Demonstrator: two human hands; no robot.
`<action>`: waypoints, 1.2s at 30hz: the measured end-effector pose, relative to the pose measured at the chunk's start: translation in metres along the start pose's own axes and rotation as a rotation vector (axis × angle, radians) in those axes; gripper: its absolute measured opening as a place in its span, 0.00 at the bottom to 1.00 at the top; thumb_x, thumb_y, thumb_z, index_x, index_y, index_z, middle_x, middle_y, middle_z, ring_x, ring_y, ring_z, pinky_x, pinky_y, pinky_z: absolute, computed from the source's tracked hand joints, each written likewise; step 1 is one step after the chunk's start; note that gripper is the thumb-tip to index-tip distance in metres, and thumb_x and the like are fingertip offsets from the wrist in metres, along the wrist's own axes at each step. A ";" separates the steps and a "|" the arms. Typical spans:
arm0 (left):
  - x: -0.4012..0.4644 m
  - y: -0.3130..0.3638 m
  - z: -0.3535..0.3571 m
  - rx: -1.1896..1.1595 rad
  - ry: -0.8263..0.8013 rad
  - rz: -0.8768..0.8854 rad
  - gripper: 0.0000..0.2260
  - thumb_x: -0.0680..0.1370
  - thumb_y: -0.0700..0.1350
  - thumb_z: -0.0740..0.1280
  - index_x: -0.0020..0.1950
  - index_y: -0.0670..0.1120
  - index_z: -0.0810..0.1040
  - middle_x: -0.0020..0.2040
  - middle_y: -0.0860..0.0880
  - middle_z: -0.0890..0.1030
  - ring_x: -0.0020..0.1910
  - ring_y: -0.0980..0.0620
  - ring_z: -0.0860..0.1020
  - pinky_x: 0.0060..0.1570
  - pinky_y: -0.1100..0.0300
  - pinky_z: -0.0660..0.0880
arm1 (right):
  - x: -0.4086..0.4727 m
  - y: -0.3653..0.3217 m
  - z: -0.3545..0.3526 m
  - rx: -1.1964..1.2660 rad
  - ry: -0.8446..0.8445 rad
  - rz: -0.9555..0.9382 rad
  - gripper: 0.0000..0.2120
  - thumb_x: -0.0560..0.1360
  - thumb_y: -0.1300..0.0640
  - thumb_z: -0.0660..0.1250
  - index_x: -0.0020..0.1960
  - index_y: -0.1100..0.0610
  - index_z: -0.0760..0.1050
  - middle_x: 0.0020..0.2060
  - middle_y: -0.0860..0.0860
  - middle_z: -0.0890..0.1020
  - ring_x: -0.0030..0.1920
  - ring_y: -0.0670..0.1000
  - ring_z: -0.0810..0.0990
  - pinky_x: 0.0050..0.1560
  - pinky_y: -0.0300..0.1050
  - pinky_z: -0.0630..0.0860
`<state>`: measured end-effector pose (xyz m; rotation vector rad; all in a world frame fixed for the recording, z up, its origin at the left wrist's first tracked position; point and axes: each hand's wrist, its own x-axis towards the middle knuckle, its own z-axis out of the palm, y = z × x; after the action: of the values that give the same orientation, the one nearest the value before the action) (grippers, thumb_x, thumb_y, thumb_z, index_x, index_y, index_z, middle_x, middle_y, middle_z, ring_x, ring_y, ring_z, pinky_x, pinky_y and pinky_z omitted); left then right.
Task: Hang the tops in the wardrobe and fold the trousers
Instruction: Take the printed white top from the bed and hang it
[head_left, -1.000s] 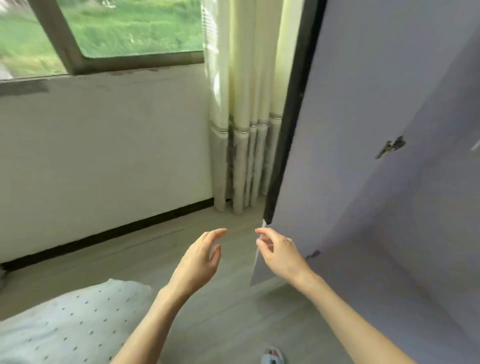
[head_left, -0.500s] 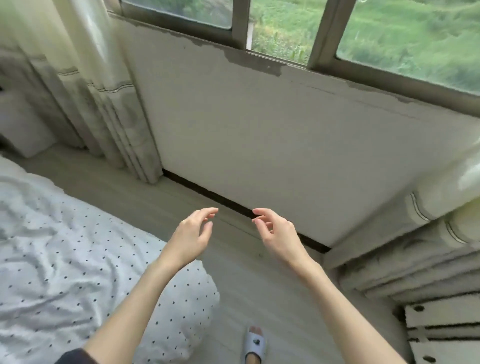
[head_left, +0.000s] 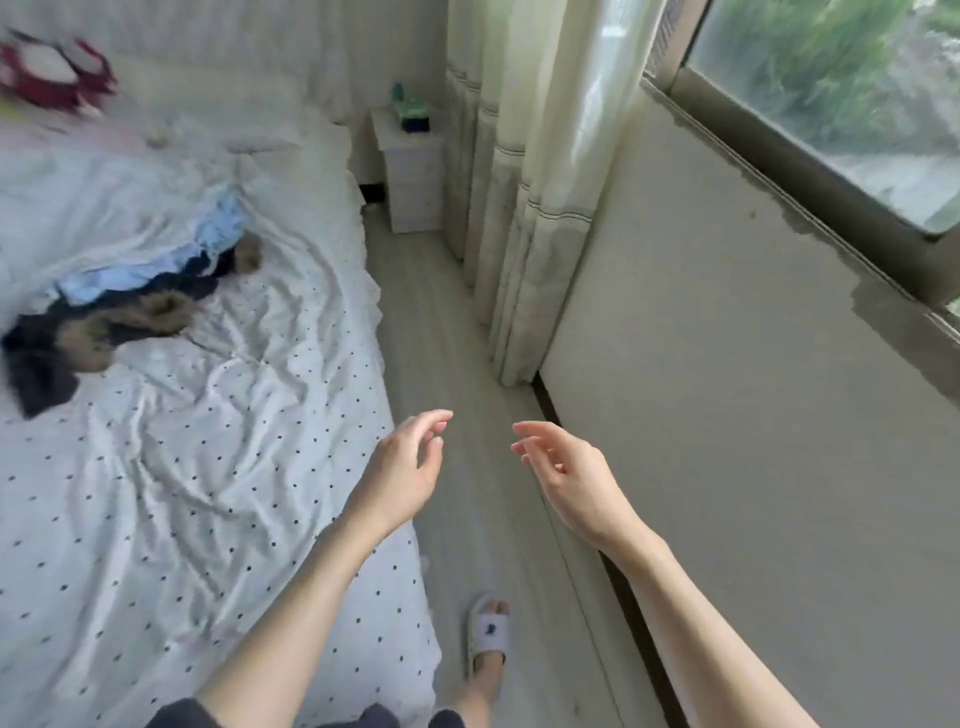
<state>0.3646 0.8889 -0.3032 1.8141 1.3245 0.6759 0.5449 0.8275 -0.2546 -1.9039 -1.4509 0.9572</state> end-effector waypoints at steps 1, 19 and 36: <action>0.015 -0.003 0.003 -0.005 0.036 -0.023 0.15 0.80 0.37 0.58 0.65 0.46 0.74 0.56 0.53 0.76 0.57 0.57 0.74 0.58 0.63 0.69 | 0.021 0.002 -0.004 -0.010 -0.031 -0.014 0.12 0.80 0.56 0.58 0.61 0.50 0.75 0.47 0.44 0.81 0.51 0.46 0.80 0.54 0.40 0.74; 0.264 -0.046 -0.066 -0.035 0.515 -0.424 0.14 0.80 0.37 0.59 0.64 0.45 0.74 0.60 0.53 0.76 0.57 0.59 0.73 0.57 0.68 0.67 | 0.413 -0.085 0.008 -0.171 -0.550 -0.364 0.13 0.80 0.57 0.59 0.63 0.53 0.74 0.52 0.50 0.83 0.55 0.50 0.79 0.54 0.37 0.71; 0.450 -0.131 -0.201 -0.016 0.976 -0.779 0.14 0.81 0.39 0.58 0.64 0.47 0.74 0.60 0.51 0.77 0.59 0.54 0.74 0.58 0.61 0.70 | 0.733 -0.241 0.134 -0.296 -0.993 -0.649 0.13 0.81 0.59 0.57 0.64 0.52 0.72 0.49 0.47 0.81 0.52 0.48 0.79 0.51 0.40 0.75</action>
<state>0.2797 1.3921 -0.3110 0.7478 2.4245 1.1421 0.4180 1.5988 -0.2958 -0.9153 -2.6562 1.4675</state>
